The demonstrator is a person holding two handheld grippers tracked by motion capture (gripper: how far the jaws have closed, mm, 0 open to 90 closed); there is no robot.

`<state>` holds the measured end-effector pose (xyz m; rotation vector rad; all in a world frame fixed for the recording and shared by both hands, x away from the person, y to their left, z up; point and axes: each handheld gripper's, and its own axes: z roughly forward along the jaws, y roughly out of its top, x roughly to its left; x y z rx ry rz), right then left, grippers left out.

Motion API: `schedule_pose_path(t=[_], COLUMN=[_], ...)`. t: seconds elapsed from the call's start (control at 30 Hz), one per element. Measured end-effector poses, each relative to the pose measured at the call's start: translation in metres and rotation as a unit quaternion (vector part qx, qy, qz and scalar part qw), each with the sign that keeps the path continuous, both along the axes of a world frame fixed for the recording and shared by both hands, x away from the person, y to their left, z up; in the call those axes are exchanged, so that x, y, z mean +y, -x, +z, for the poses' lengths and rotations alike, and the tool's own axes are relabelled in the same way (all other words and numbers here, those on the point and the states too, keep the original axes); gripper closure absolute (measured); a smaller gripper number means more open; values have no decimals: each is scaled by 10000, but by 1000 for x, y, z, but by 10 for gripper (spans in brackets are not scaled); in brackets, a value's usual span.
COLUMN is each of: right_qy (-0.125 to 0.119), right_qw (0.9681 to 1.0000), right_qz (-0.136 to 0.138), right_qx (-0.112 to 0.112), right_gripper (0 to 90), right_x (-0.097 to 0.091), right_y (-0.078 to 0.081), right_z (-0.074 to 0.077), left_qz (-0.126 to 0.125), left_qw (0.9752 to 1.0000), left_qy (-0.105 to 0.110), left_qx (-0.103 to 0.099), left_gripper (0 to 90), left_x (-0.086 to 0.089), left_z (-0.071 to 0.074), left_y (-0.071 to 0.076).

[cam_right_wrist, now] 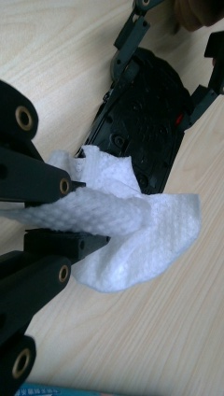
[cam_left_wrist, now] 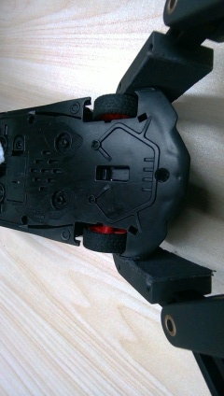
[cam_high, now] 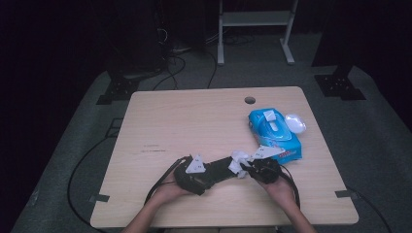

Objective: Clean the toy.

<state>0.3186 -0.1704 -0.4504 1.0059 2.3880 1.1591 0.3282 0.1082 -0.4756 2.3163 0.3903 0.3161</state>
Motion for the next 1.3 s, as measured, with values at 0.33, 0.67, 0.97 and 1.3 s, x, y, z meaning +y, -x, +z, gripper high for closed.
schedule_pose_path(t=[0.33,0.67,0.97,1.3], right_qy=[-26,46,-89,-10], right_qw=[10000,9996,9999,9999], right_qz=[-61,240,27,-29], right_qx=[11,-126,-131,-155], right_gripper=[837,838,838,838], right_x=[1,26,23,22], right_y=[-4,-8,-11,-16], right_z=[-1,2,3,5], left_qz=[28,-22,-78,-116], left_qw=[10000,10000,9999,9998], left_qy=[25,29,38,48], left_qx=[-7,-22,-78,-134], left_gripper=[237,237,237,237], left_x=[1,-2,-6,-7], left_z=[1,1,2,5], left_y=[-1,1,4,6])
